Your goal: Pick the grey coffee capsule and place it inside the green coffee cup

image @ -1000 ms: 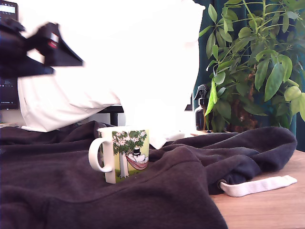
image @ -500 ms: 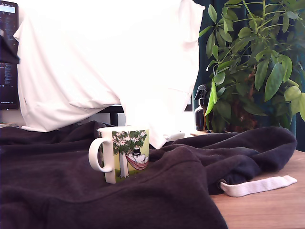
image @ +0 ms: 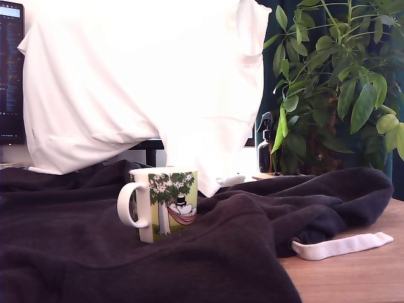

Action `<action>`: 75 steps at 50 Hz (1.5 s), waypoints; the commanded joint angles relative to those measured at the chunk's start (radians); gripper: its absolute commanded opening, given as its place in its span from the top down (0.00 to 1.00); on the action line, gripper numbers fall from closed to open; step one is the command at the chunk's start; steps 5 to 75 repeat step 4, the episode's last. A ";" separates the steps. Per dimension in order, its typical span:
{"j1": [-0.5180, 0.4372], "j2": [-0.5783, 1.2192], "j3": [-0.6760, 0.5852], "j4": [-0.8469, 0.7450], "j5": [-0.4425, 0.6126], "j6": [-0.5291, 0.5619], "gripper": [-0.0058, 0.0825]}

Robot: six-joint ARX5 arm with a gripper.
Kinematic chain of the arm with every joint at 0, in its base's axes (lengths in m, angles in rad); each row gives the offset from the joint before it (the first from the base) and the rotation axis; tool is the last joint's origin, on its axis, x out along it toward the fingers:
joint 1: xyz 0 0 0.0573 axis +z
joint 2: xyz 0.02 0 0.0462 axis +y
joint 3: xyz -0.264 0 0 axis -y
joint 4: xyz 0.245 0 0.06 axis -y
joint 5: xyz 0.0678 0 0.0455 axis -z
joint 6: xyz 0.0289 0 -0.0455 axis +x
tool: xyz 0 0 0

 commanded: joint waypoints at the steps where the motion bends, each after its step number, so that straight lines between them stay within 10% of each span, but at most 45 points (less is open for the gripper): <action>1: 0.004 -0.003 0.000 0.006 0.000 -0.003 0.96; 75: 0.004 -0.003 0.000 0.010 0.000 -0.003 0.96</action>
